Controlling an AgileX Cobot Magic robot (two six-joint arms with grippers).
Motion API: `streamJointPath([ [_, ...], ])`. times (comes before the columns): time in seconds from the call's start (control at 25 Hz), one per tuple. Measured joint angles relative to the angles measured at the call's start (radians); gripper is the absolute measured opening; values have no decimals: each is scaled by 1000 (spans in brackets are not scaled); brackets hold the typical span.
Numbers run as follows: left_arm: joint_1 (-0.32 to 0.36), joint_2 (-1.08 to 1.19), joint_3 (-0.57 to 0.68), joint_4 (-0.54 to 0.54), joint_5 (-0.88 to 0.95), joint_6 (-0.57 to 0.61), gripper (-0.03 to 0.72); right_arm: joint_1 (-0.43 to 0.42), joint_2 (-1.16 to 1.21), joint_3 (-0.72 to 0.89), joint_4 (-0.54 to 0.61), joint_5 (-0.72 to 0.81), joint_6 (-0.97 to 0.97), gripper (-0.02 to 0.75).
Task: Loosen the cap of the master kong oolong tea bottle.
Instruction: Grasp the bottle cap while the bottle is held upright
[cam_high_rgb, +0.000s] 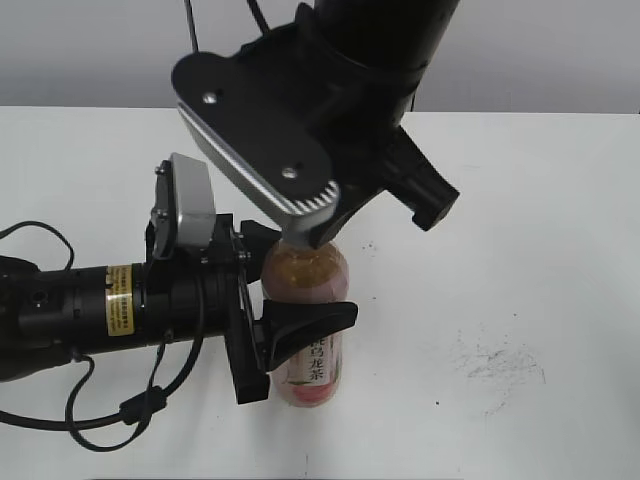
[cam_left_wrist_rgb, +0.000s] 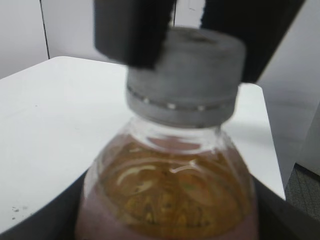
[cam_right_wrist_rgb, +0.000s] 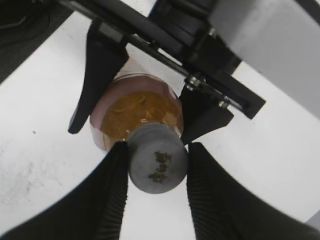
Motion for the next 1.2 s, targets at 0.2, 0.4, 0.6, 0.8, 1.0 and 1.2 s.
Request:
streamJointPath([
  [0.2,0,0,-3,15,0,1,448,0,-1,0,4,-2,-343,272],
  [0.4,0,0,-4,20,0,0,448,1,-2,0,4,-1,-274,272],
  [0.6,0,0,-5,22,1,-1,448,2,-1,0,-13,2,193,406],
  [0.8,0,0,-5,22,1,-1,448,2,-1,0,-15,3,673,536],
  [1.0,0,0,-5,23,0,-1,448,2,0,0,-16,5,1185,547],
  [1.2,0,0,-5,24,0,-1,448,2,0,0,-25,6,1604,529],
])
